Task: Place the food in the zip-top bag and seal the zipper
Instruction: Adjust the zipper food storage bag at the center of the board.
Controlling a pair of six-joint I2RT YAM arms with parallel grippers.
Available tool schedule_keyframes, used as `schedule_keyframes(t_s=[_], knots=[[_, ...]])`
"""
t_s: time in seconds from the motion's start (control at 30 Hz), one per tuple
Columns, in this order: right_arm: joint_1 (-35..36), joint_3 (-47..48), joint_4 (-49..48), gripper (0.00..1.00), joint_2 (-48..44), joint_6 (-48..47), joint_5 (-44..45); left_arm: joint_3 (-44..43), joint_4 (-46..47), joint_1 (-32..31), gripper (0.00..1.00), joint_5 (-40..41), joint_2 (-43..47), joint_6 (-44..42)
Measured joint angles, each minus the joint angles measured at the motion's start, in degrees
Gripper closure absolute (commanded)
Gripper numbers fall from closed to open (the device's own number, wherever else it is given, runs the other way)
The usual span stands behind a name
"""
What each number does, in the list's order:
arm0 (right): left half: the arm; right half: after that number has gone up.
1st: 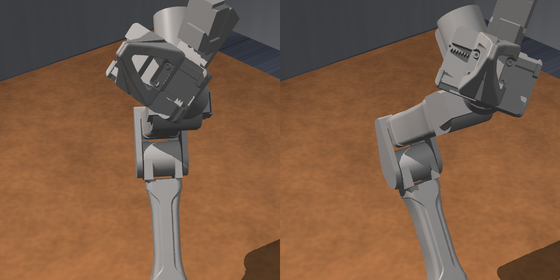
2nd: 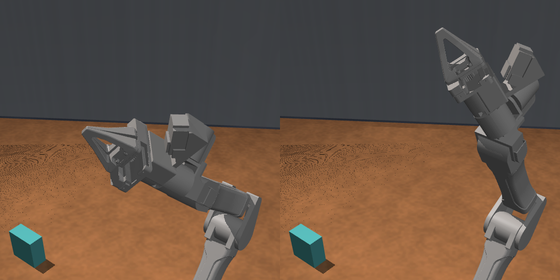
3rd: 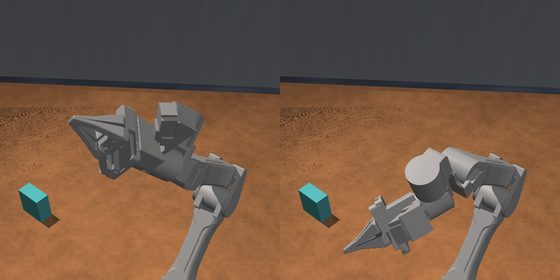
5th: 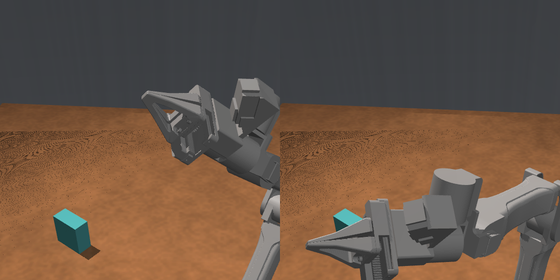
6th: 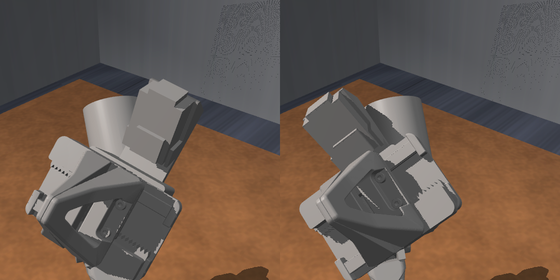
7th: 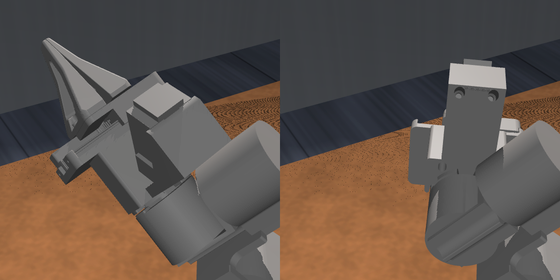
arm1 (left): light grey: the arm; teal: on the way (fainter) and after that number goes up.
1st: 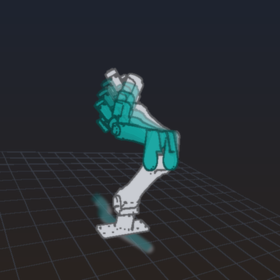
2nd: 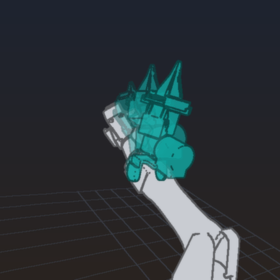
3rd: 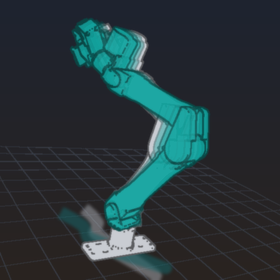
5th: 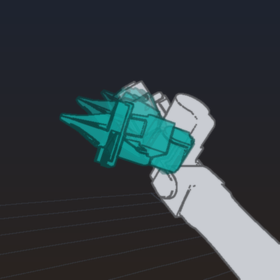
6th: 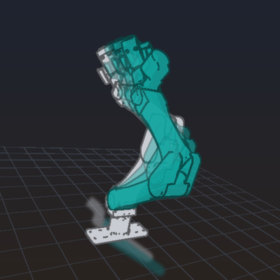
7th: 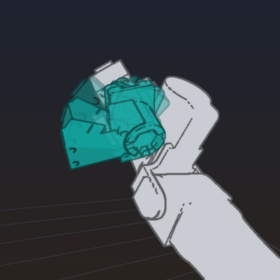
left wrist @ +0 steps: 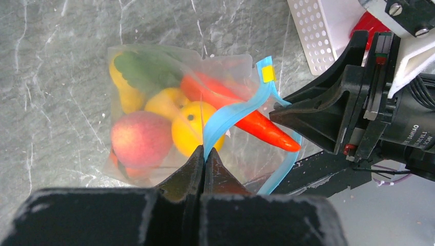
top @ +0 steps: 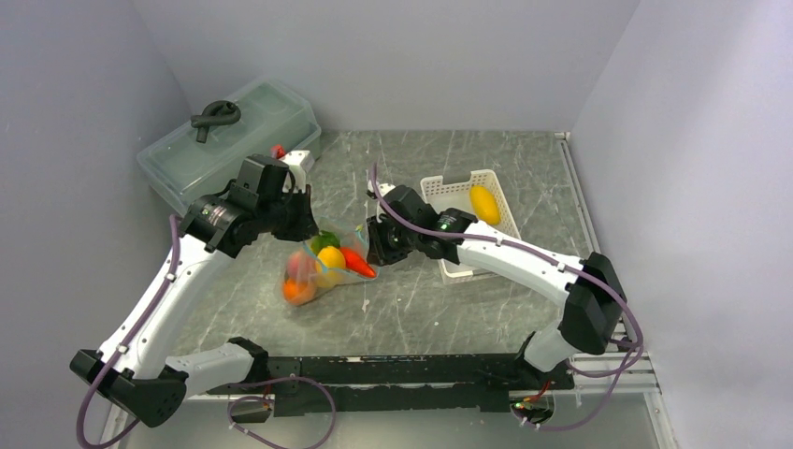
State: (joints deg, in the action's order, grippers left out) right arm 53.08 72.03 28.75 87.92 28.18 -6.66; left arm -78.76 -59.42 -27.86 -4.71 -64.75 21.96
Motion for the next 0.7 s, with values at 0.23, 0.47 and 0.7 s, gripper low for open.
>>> schedule_keyframes(t_s=[0.23,0.47,0.7], knots=[[0.0,0.42,1.86,1.0,-0.39,0.24,2.29,0.0,-0.13,0.0,1.0,0.04,0.72,0.02],[0.11,6.19,6.45,1.0,-2.49,-1.88,5.03,0.0,-1.09,0.0,1.0,0.24,1.92,0.0],[0.11,18.03,13.27,1.0,-3.56,-5.62,6.84,-0.26,-1.68,0.0,1.0,-0.5,2.8,-0.02]])
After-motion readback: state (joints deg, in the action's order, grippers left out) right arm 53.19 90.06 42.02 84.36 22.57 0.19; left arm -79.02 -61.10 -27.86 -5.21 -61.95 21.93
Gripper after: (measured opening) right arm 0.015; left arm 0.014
